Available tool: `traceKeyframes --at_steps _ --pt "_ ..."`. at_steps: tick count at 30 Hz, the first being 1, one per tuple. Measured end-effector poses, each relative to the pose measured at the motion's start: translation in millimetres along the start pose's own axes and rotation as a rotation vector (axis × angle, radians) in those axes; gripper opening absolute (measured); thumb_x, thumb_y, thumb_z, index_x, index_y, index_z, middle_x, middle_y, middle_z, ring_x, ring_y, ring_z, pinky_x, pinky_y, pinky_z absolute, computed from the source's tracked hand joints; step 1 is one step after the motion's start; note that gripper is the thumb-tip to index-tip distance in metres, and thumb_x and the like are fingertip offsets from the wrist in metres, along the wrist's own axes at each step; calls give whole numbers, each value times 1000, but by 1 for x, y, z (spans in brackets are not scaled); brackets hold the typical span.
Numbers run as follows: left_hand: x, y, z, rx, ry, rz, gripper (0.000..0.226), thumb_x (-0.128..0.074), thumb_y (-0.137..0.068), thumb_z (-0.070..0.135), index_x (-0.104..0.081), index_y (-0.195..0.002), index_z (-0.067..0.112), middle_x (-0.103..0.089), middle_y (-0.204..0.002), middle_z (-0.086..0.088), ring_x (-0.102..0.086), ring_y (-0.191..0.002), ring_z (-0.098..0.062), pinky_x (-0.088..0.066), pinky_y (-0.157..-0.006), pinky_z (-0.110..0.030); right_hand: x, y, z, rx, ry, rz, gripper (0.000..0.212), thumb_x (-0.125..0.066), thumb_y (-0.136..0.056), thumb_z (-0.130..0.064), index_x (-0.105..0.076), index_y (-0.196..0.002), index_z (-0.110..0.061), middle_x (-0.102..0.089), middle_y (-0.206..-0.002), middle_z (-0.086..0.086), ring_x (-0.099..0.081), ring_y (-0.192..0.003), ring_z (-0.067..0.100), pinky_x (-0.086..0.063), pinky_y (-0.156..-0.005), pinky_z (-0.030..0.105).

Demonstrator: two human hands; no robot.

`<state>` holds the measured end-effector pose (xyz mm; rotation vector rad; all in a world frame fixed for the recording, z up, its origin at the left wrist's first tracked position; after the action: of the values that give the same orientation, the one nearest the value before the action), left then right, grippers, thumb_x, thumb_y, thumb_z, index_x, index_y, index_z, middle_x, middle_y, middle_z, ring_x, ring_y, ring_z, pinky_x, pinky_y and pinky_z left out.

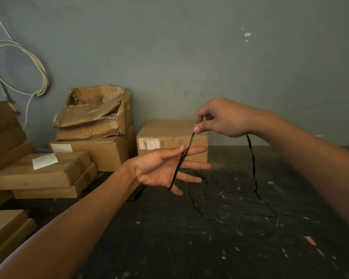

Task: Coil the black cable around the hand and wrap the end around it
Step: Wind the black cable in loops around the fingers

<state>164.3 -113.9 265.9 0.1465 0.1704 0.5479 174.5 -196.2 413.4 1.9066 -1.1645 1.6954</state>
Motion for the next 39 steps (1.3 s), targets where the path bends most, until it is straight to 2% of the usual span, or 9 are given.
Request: traceKeyframes --at_steps 7,12,15,17,20,22,26,31,39 --pt "-28 9 7 4 0 -160 57 -36 -97 47 -27 -152 35 -27 -160 -12 -23 -145 -43 -6 -105 -80 -14 -6 25 18 -168 105 16 -60 -94 -28 -73 -95 -18 -67 -93 -8 -60 -95 12 -45 -83 29" --pt "-45 14 25 -124 43 -263 52 -38 -99 45 -31 -150 36 -31 -158 -11 -15 -145 -47 -13 -105 -78 -51 -6 42 51 -418 147 19 -54 -97 -18 -68 -86 -22 -69 -79 -15 -62 -78 -2 -47 -73 20" --pt "-48 16 43 -222 56 -265 52 -28 -99 45 -32 -149 37 -29 -158 -11 -15 -144 -48 -15 -101 -78 -92 3 38 84 -439 132 25 -48 -99 -17 -67 -103 -1 -71 -94 6 -64 -83 10 -55 -73 30" --pt "-46 19 59 -299 85 -257 52 -24 -98 44 -33 -149 36 -25 -160 -11 -15 -143 -48 -18 -100 -76 -120 10 32 72 -460 120 31 -43 -101 -24 -64 -107 -2 -66 -92 -1 -61 -82 3 -53 -75 31" --pt "-34 24 82 -398 122 -204 52 -22 -100 44 -29 -150 35 -15 -162 -12 -13 -144 -49 -17 -99 -78 -156 17 19 17 -469 45 21 -38 -103 -21 -59 -105 -19 -52 -78 -15 -52 -63 -11 -39 -64 16" --pt "-20 28 93 -448 134 -139 51 -20 -101 45 -25 -151 36 -16 -162 -12 -16 -144 -49 -17 -97 -78 -164 19 5 33 -431 39 21 -37 -104 -26 -57 -107 -21 -51 -77 -17 -53 -67 -15 -37 -62 15" --pt "10 34 104 -513 186 28 50 -23 -102 47 -27 -151 38 -25 -160 -12 -25 -143 -48 -23 -96 -80 -159 18 -22 108 -333 49 23 -34 -103 -38 -55 -109 -31 -65 -88 0 -62 -78 8 -53 -69 35" --pt "43 42 98 -514 192 240 50 -20 -102 50 -29 -150 41 -35 -157 -10 -38 -138 -46 -35 -92 -79 -128 24 -39 169 -265 95 24 -36 -103 -36 -58 -102 -24 -51 -64 -7 -50 -55 2 -34 -51 17" --pt "71 39 58 -368 170 393 49 -27 -100 50 -35 -148 42 -42 -153 -7 -41 -136 -44 -19 -103 -80 -86 28 -42 192 -22 65 32 -42 -101 -36 -44 -69 -37 -55 -63 -3 -50 -55 12 -34 -52 28"
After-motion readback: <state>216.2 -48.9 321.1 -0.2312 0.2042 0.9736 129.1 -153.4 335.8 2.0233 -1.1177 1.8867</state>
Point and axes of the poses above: each hand's wrist, its own y-axis away from the middle knuckle, its own x-axis out of the back of the hand, z = x × y, the point moved 9 cm from there along -y, towards the middle knuckle
